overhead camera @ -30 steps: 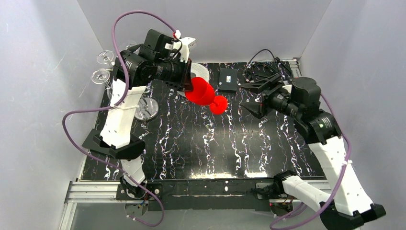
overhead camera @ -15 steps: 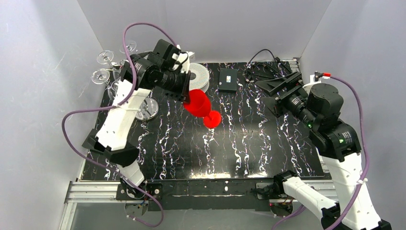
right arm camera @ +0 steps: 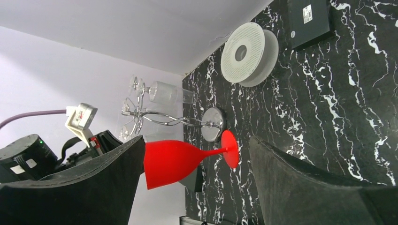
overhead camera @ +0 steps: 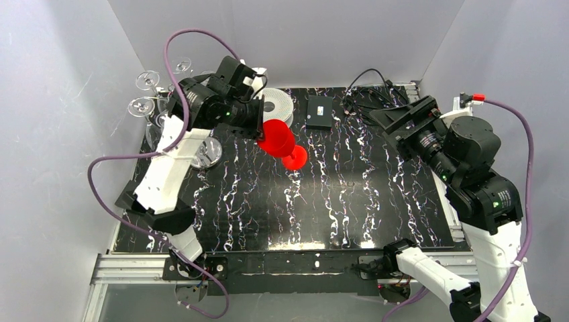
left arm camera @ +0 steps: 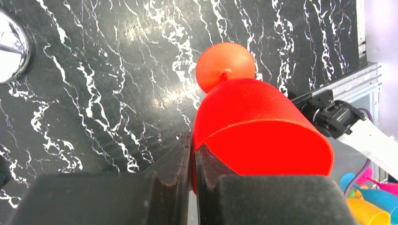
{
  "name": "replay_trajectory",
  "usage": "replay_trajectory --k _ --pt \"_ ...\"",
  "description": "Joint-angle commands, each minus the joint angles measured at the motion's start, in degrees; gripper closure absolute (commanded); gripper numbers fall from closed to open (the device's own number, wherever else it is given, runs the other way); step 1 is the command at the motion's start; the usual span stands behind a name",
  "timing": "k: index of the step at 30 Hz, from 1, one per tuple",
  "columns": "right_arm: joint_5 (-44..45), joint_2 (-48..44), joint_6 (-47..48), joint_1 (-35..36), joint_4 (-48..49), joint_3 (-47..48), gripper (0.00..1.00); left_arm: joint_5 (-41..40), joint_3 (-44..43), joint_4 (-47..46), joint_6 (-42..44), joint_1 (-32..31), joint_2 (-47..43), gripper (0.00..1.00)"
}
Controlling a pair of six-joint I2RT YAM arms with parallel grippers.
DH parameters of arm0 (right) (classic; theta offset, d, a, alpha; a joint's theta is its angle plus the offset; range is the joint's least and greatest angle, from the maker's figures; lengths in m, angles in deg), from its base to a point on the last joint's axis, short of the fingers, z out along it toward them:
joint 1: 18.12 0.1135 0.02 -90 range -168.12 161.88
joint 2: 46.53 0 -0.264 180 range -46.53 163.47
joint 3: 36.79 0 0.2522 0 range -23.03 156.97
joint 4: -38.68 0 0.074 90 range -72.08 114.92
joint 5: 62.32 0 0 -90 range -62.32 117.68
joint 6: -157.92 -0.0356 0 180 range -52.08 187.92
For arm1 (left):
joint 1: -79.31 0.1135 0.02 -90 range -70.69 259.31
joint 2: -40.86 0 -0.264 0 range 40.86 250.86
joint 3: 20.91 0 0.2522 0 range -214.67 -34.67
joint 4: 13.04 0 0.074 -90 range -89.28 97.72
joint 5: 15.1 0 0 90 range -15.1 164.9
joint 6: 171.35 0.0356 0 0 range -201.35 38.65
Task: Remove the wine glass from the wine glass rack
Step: Place the wine glass at the center of the board.
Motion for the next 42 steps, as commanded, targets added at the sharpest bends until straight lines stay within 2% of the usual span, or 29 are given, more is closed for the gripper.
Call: replay_trajectory --k 1,17,27,34,42 --pt "1.60 1.85 3.53 -0.07 0.51 3.31 0.11 -5.70 -4.87 5.41 -1.73 -1.58 4.02 1.00" --pt "4.69 -0.20 8.29 -0.07 4.31 1.06 0.09 -11.84 -8.16 -0.14 -3.82 -4.93 14.71 1.00" --pt "5.23 0.76 12.56 -0.12 2.40 2.65 0.08 -14.45 -9.06 -3.31 -3.99 -6.46 22.10 1.00" --pt "2.92 0.70 15.61 -0.10 2.44 2.72 0.08 -19.23 -7.98 -10.13 -2.42 -8.08 26.53 1.00" --pt "2.57 0.71 16.74 -0.12 1.14 3.07 0.07 -21.50 -7.77 -14.18 -4.44 -8.36 31.60 1.00"
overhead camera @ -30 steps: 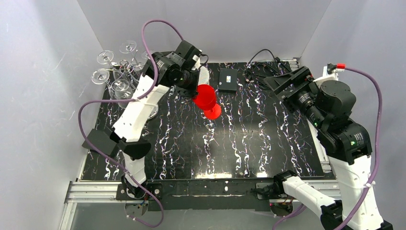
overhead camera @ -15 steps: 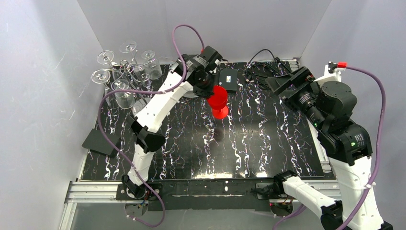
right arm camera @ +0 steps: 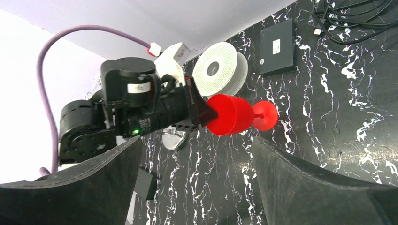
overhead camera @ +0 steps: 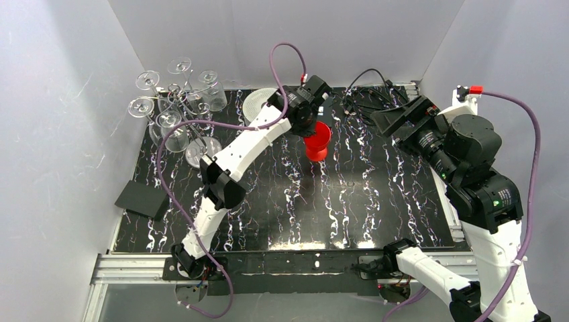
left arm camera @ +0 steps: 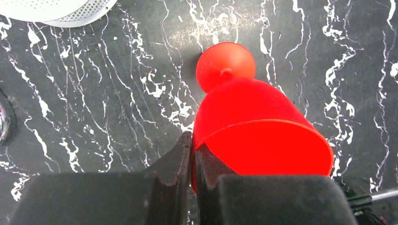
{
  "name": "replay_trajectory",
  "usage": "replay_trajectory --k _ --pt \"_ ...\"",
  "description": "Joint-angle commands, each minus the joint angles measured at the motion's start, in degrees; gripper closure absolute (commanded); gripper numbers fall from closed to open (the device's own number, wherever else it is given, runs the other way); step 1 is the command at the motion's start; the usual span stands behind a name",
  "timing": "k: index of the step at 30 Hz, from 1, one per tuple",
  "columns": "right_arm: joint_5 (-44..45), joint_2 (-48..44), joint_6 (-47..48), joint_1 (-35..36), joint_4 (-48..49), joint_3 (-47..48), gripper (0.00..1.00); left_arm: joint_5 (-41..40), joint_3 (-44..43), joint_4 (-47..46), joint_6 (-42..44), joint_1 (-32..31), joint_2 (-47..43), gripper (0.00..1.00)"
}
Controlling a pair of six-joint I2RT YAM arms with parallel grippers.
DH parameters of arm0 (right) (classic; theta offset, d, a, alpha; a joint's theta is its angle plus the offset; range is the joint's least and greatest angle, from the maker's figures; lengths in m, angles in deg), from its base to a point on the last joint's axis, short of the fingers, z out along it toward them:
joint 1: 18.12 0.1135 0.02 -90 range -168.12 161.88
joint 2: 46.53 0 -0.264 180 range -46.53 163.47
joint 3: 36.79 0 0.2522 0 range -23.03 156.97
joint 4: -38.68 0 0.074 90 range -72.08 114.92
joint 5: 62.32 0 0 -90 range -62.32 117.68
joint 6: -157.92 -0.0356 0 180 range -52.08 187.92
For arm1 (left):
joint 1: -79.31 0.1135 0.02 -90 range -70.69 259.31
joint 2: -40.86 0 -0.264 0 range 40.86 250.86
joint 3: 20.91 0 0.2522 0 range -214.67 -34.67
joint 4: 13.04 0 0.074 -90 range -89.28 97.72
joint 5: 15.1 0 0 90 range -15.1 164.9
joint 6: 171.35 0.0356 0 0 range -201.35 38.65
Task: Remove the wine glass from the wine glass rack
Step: Place the wine glass at the center of the board.
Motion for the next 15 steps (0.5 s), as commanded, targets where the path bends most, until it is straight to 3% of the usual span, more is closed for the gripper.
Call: replay_trajectory --k 1,15 --pt "0.12 -0.33 2.12 -0.09 0.50 2.02 0.07 -3.44 0.47 0.30 -0.82 -0.22 2.09 1.00" --pt "1.58 -0.36 3.93 -0.13 0.27 1.73 0.06 -2.92 6.29 -2.18 -0.48 -0.24 3.75 1.00"
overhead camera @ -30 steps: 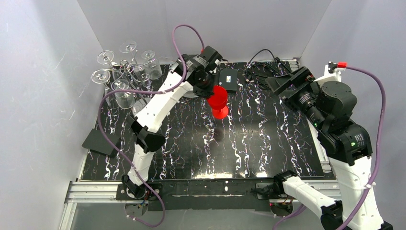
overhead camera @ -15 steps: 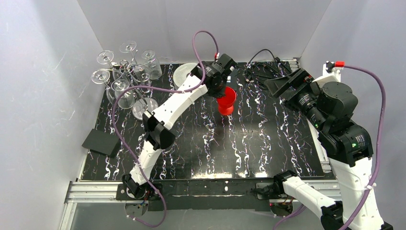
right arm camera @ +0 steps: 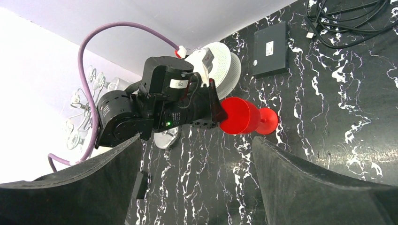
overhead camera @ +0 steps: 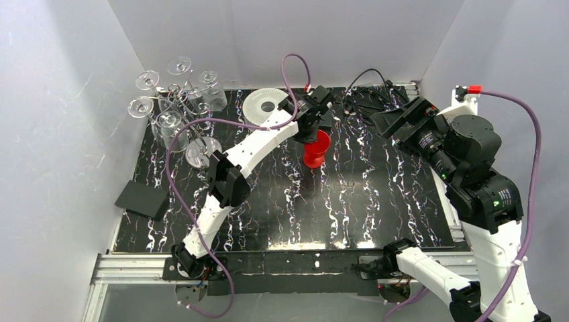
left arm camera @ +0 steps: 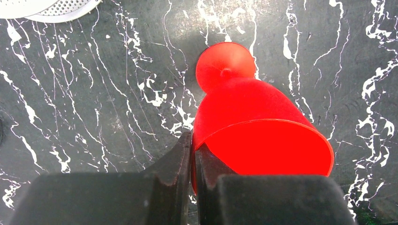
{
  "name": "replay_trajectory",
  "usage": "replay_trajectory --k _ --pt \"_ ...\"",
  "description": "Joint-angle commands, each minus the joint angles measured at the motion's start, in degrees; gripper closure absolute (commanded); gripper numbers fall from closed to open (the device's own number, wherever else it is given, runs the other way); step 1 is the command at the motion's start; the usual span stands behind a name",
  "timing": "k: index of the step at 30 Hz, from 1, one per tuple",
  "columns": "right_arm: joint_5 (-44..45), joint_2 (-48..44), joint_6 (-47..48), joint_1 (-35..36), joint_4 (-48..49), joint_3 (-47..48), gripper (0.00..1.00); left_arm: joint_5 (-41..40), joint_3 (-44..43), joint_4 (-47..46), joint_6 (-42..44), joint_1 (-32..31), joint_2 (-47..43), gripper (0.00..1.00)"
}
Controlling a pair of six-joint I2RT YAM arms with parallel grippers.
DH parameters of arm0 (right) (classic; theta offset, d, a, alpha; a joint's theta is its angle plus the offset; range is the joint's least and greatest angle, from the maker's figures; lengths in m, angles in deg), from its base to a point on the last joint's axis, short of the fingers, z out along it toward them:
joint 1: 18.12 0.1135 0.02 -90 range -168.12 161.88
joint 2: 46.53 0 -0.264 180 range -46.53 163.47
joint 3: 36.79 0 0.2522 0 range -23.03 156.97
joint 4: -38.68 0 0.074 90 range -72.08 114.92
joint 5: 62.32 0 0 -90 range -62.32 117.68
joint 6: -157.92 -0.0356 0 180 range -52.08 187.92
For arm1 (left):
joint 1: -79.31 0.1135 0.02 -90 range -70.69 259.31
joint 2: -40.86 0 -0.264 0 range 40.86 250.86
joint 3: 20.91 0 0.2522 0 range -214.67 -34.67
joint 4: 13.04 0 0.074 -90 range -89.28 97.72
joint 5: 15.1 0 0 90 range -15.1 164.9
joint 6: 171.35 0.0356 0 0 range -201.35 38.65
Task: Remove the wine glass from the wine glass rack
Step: Place the wine glass at the center of the board.
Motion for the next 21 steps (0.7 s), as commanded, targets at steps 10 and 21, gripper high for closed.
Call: replay_trajectory --k 10,21 --pt "1.74 0.10 2.31 -0.13 1.01 1.84 0.05 -1.26 2.69 2.43 -0.70 -0.16 -1.00 0.82" --pt "1.59 0.27 1.59 -0.13 1.28 1.80 0.04 -1.49 0.13 1.96 1.03 0.01 -1.49 0.47"
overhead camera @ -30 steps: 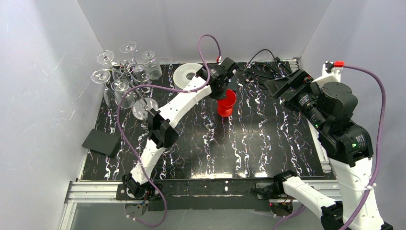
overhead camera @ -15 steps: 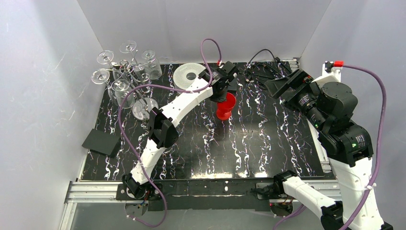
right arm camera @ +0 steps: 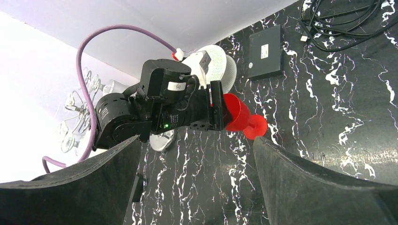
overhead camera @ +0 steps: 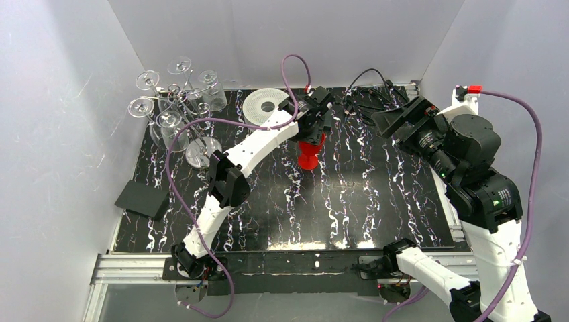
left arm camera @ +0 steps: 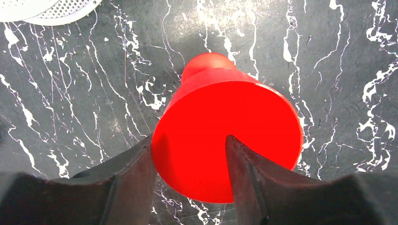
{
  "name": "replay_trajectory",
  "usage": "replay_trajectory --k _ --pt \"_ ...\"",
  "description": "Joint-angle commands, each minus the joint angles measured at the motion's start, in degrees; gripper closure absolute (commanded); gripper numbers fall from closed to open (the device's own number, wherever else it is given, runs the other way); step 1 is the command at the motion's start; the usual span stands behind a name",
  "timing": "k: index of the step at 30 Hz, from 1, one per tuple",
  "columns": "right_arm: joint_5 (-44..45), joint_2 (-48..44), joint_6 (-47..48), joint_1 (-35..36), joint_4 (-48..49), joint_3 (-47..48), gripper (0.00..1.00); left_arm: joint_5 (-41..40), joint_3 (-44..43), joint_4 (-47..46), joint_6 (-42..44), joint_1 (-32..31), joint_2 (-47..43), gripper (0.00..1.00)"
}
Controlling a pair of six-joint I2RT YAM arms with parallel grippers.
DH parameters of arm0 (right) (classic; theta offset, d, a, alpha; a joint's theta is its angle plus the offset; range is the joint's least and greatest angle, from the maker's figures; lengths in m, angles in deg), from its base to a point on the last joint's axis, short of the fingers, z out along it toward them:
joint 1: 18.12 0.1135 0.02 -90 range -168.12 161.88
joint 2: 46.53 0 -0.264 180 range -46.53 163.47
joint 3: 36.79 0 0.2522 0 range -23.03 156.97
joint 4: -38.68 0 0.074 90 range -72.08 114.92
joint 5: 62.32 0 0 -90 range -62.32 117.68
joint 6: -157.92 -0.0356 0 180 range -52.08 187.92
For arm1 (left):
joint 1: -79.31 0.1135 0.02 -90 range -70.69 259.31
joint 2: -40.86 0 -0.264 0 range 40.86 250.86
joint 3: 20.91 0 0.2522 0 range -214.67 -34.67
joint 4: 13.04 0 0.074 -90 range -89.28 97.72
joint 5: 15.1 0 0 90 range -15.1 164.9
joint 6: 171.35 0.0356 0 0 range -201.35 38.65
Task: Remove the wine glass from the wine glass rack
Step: Place the wine glass at the center of the board, then pick up the wine glass from the wine rack.
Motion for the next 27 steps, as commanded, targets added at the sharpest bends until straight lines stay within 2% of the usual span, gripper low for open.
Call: replay_trajectory --k 1,10,18,27 --pt "0.42 0.17 0.41 -0.13 1.24 1.87 0.04 -1.57 -1.73 3.57 1.07 0.01 -1.61 0.45" --pt "-0.63 0.42 -0.70 -0.13 1.32 2.48 0.04 -1.23 -2.16 3.28 3.17 0.11 -5.45 0.21" --pt "-2.19 0.48 -1.89 -0.19 1.42 2.49 0.03 0.09 0.84 3.00 5.00 0.11 -11.67 0.02" --pt "-5.08 1.53 -3.27 -0.13 1.76 3.59 0.03 7.08 4.14 5.20 8.79 -0.05 -20.19 0.02"
